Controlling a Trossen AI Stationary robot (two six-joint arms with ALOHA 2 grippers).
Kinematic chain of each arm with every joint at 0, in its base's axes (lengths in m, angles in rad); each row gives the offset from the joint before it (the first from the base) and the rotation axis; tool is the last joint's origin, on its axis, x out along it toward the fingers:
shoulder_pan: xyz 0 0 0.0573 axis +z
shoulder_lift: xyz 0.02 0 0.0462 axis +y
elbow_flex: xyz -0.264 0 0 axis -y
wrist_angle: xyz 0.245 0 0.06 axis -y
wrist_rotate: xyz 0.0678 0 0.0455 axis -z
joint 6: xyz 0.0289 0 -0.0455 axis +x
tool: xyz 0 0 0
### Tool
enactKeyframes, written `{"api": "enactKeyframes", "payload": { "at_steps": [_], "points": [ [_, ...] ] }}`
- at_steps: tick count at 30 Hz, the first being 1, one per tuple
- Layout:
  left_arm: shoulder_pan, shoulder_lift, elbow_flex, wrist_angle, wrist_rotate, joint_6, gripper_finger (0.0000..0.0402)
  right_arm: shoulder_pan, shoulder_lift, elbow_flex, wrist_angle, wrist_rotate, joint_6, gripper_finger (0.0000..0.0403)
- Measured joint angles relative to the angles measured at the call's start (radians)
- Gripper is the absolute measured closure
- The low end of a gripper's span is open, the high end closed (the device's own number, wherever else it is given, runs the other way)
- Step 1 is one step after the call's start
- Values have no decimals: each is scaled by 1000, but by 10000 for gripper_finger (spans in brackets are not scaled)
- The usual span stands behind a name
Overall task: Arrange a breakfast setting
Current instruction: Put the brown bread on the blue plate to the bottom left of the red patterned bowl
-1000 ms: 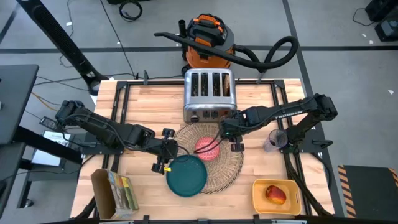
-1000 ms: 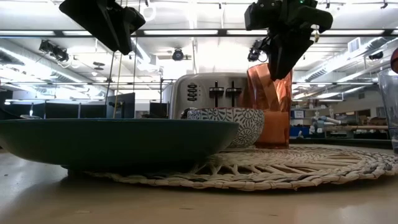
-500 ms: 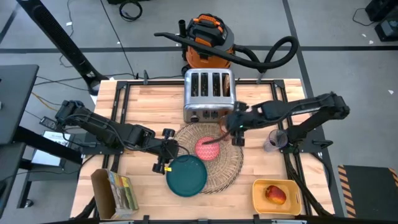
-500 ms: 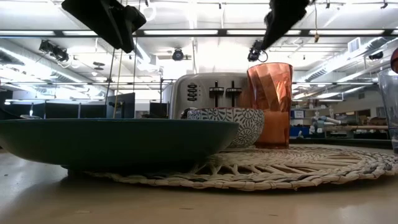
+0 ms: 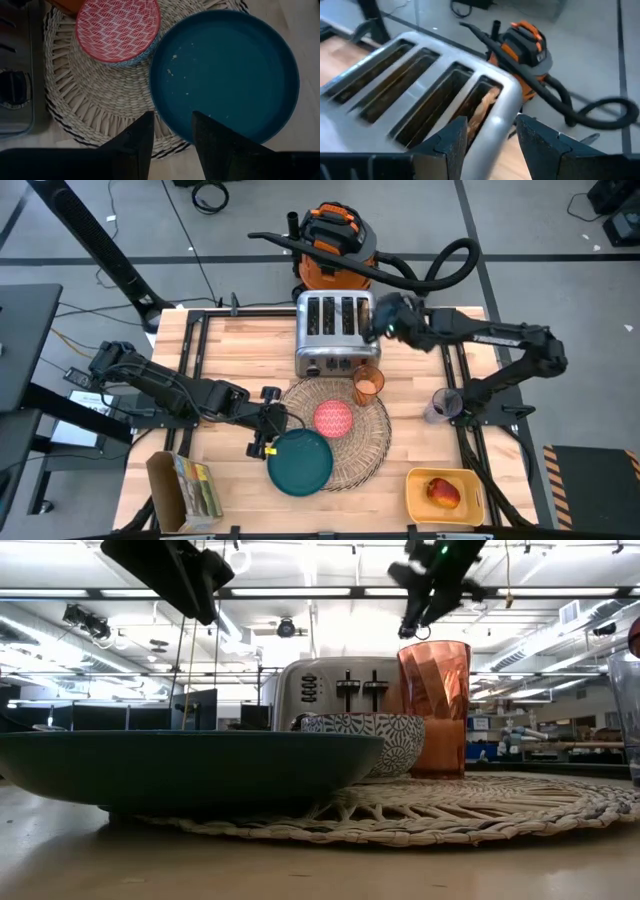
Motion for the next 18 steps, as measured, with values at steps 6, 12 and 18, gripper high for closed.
{"api": "enactKeyframes", "payload": {
  "at_steps": [6, 12, 18],
  "points": [
    [0, 0, 3, -2, -1, -56, 262, -126, 80, 0, 113, -116, 2, 224],
    [-3, 0, 3, -4, 0, -105, 262, -162, 169, 0, 106, -75, 33, 224],
    [-20, 0, 3, -5, 0, -104, 262, -177, 225, -2, 123, -75, 59, 224]
  ]
}}
